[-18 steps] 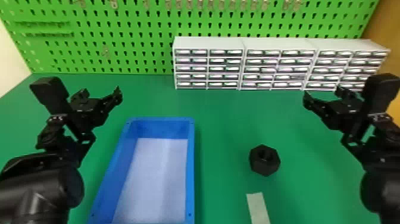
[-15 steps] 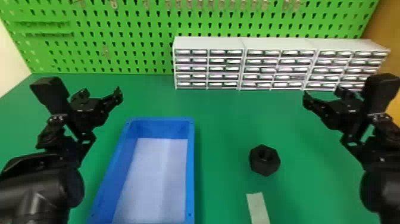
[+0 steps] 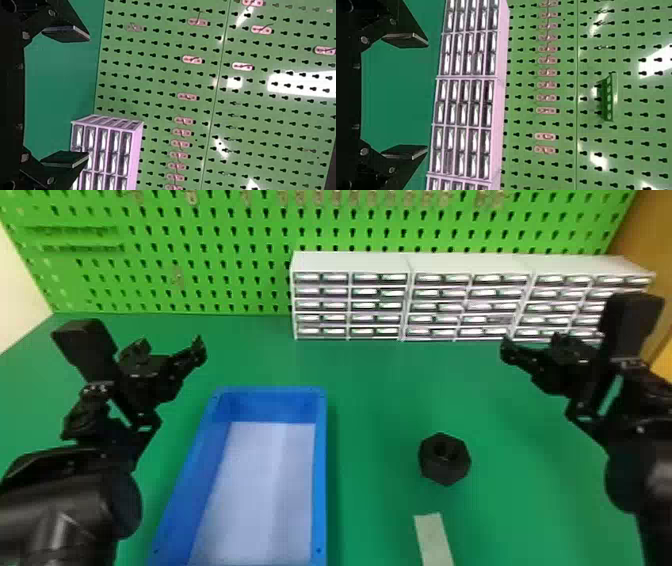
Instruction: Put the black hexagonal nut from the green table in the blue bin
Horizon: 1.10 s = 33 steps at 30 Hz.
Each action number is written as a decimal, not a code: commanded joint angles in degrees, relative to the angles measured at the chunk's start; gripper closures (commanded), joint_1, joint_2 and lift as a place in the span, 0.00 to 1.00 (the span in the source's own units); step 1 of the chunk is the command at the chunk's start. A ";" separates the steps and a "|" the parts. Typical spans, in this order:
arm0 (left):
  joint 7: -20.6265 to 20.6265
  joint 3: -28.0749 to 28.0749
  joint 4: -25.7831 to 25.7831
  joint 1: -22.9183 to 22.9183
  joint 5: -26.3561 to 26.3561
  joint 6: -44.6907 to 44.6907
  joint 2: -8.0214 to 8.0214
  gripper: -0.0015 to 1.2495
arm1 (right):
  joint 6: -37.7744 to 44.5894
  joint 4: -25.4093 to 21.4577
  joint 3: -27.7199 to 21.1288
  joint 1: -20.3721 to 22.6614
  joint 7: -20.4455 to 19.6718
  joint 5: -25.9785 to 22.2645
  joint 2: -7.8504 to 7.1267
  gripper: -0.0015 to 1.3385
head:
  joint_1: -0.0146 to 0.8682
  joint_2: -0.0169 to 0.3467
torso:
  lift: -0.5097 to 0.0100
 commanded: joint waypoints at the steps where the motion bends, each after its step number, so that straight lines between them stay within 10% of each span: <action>1: 0.00 -0.09 0.00 0.01 -0.16 0.00 -0.15 0.18 | 3.69 0.00 1.03 -2.22 0.00 -0.18 -0.84 0.25 | 0.79 0.19 | 0.79; 33: 0.00 -0.79 0.70 -0.16 -0.78 0.00 -0.15 0.18 | 29.09 5.88 5.87 -14.62 0.00 -2.03 -3.04 0.26 | 0.79 0.19 | 0.79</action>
